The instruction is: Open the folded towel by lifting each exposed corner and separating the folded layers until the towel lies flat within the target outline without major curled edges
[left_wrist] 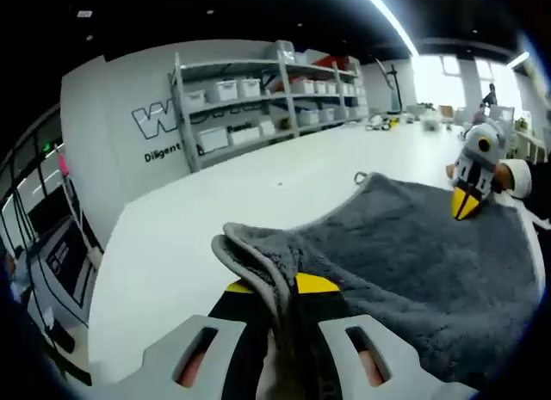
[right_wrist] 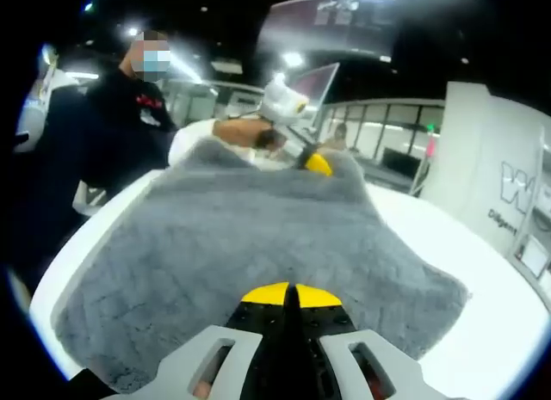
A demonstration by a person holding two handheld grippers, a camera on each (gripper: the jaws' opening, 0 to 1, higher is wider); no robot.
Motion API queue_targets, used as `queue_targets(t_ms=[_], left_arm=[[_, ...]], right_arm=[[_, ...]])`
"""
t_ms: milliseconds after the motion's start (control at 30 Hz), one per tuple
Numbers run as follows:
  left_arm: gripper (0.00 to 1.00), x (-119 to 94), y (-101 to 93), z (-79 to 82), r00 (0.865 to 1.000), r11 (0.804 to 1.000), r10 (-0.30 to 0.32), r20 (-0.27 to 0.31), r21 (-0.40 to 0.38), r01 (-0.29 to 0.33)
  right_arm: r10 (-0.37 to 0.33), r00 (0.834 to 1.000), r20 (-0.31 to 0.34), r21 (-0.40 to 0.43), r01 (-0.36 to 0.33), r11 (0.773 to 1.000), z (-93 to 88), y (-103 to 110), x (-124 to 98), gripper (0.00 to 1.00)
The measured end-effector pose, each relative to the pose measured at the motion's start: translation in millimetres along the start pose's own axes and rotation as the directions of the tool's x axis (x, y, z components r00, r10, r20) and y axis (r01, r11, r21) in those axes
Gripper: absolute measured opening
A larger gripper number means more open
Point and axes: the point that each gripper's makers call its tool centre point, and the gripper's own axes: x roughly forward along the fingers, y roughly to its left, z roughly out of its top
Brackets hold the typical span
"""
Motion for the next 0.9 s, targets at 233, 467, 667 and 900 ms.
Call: queue_targets(t_ms=[233, 467, 667, 900], left_arm=[[0.08, 2, 6.9, -10.5, 0.999, 0.999, 0.026, -0.034, 0.033, -0.025], [0.08, 8, 4.5, -12.5, 0.997, 0.995, 0.062, -0.041, 0.084, -0.058], [0.12, 14, 8.8, -21.6, 0.991, 0.979, 0.105, -0.079, 0.184, -0.089], [0.19, 11, 16.2, -21.8, 0.992, 0.975, 0.111, -0.066, 0.203, -0.095]], right_arm=[[-0.009, 1.000, -0.003, 0.019, 0.009, 1.000, -0.4, -3, 0, 0.00], [-0.038, 0.999, -0.027, 0.005, 0.038, 0.999, -0.4, -1, 0, 0.00], [-0.048, 0.998, -0.045, 0.003, 0.048, 0.999, -2.0, -2, -4, 0.00], [-0.080, 0.994, -0.069, -0.038, 0.078, 0.996, -3.4, -3, -6, 0.00]])
